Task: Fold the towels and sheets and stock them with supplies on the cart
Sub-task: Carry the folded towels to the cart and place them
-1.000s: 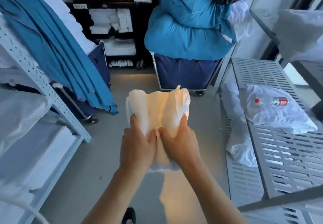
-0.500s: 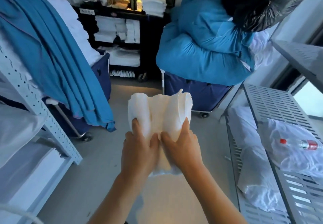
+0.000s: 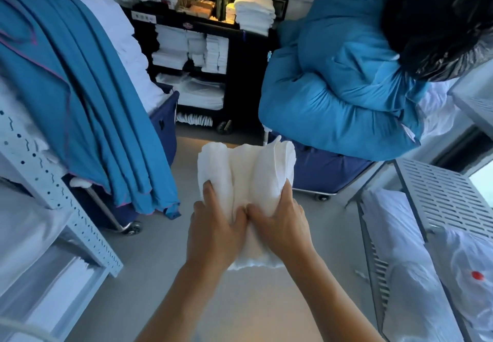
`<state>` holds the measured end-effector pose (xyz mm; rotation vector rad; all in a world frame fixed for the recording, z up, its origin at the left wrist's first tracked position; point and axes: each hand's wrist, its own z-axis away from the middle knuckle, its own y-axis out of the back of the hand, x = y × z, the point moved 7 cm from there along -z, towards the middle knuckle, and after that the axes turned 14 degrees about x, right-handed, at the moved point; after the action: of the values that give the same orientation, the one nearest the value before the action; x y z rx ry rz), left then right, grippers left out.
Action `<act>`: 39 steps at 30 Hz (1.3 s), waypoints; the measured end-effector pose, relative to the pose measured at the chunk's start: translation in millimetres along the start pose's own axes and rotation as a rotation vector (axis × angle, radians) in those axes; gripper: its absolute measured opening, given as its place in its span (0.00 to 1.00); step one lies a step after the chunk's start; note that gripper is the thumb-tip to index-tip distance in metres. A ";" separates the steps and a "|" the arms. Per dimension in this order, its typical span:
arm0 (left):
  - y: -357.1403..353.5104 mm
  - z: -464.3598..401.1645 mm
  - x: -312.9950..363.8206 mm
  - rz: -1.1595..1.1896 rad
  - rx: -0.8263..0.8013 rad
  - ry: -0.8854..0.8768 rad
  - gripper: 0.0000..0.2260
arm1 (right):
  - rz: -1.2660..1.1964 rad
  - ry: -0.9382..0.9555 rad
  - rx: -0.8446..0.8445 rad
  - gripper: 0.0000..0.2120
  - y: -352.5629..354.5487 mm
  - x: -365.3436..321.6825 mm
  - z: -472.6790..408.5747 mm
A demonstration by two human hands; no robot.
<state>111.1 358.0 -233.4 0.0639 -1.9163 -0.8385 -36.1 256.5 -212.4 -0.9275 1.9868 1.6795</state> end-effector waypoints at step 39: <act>-286.8 -508.4 16.1 -0.158 0.175 0.115 0.36 | -0.173 0.084 -0.210 0.41 -292.0 -96.1 -537.3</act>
<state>428.4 -131.8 -255.2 0.3669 -1.8892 -0.7520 302.5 -260.8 -243.2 -1.2252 1.7472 1.7997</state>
